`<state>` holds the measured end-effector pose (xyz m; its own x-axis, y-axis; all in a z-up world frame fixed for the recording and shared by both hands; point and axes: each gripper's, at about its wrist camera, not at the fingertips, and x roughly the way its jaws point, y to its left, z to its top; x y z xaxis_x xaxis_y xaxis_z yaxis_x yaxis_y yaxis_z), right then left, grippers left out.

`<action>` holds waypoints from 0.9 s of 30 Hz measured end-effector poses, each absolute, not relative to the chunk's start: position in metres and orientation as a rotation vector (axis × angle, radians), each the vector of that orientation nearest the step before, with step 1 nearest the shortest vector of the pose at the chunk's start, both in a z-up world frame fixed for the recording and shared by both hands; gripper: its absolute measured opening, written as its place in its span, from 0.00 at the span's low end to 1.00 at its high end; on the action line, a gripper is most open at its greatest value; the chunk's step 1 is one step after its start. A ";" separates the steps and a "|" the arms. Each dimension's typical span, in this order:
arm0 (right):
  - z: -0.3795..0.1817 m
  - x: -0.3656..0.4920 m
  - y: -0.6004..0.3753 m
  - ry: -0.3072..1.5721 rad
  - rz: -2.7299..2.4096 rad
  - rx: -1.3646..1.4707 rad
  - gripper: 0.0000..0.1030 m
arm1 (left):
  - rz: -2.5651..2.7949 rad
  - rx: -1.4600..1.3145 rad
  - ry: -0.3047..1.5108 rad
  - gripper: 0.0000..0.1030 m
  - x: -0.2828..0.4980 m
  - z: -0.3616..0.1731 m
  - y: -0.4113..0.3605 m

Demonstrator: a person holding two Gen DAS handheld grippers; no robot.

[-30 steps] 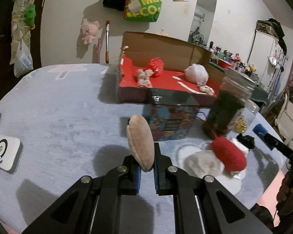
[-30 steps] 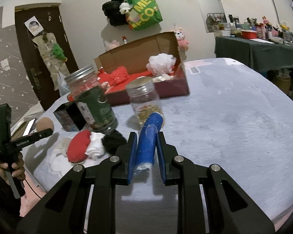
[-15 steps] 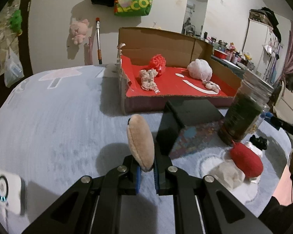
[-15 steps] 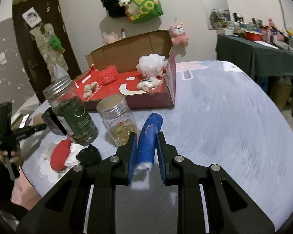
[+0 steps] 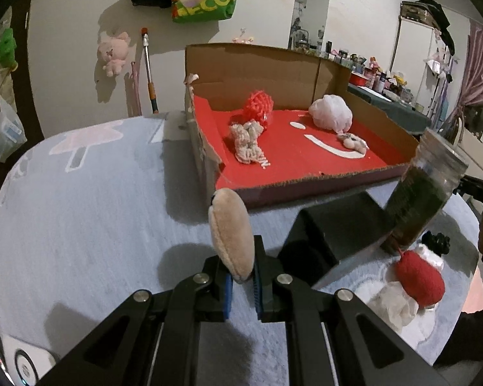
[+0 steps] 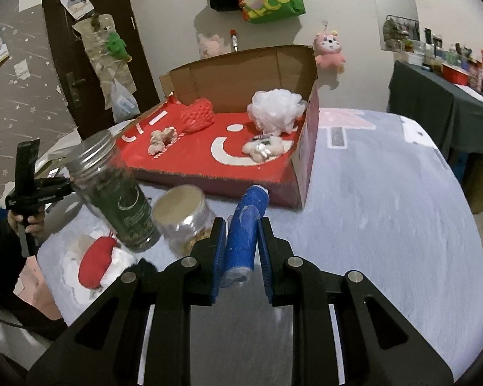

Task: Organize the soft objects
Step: 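Carry the blue cylinder and beige pad over the cardboard box with both tools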

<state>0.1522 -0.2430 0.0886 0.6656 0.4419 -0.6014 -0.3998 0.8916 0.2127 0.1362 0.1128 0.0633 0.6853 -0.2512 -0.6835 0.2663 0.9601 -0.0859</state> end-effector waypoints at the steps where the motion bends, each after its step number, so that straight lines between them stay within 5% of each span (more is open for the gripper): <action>1: 0.090 0.155 -0.243 0.696 0.482 0.065 0.19 | -0.297 0.023 0.760 0.10 0.138 0.067 0.113; 27: 0.134 0.317 -0.157 0.909 0.608 0.061 0.19 | -0.506 0.076 0.960 0.10 0.285 0.111 -0.005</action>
